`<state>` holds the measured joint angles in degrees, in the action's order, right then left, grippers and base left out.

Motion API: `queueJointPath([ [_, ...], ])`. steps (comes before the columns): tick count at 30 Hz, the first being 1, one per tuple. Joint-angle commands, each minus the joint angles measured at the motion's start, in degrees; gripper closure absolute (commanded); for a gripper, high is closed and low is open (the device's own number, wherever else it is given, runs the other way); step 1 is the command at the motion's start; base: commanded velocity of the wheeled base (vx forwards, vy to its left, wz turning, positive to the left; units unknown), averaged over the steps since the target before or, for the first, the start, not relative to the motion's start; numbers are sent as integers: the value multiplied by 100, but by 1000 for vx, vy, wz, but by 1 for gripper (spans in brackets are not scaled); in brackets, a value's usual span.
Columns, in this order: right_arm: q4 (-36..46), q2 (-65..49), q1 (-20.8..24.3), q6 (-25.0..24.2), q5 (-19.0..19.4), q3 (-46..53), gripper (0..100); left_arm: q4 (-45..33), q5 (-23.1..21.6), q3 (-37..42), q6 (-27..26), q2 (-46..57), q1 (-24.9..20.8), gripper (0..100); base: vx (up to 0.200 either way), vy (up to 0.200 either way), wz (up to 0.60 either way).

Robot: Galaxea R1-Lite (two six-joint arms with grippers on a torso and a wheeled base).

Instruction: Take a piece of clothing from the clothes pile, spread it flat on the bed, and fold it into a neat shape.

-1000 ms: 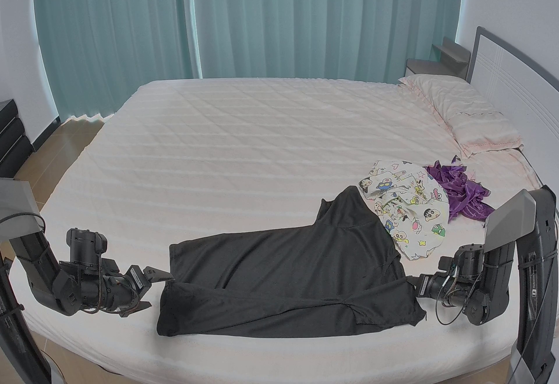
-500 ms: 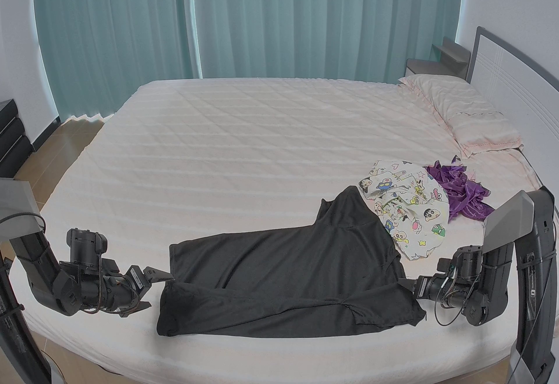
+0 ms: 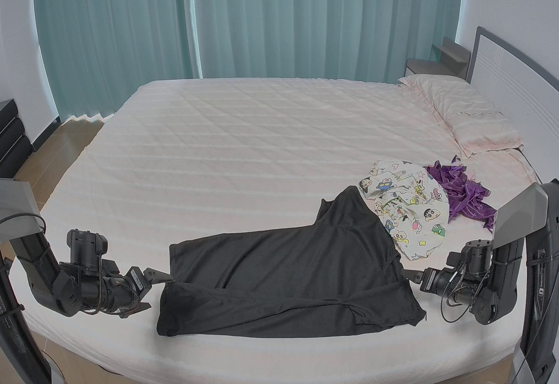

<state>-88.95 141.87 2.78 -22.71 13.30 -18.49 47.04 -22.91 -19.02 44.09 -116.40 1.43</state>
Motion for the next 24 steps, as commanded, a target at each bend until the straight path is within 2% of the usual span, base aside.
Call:
queueJointPath([
  [1, -34, -327, 276, -225, -249, 355, 0, -2, 5, 3, 12, -6, -11, 0, -200, 0, 0],
  [5, -34, -213, 592, -585, -803, 425, 0, -2, 85, 12, 20, -6, -28, 0, -200, 0, 0],
  [8, -61, -178, 786, -884, -873, 425, 0, -2, 190, 30, 20, -15, -107, 0, -200, 0, 0],
  [12, -61, -169, 882, -937, -961, 487, 0, -20, 208, 47, 3, -15, -160, 0, -200, 0, 0],
  [15, -61, -178, 970, -946, -1040, 575, 0, -11, 216, 91, -15, -6, -239, 0, 0, 0, 0],
  [20, -61, -213, 1058, -937, -1049, 680, 0, 7, 884, -23, -24, -252, -635, 0, 0, 0, 0],
  [21, -61, -213, 1058, -937, -1066, 698, 0, 7, 1130, -172, -24, -384, -723, 0, 0, 0, 0],
  [24, -61, -230, 1058, -946, -1084, 751, 0, -55, 1456, -480, -50, -621, -819, 0, 0, 0, 0],
])
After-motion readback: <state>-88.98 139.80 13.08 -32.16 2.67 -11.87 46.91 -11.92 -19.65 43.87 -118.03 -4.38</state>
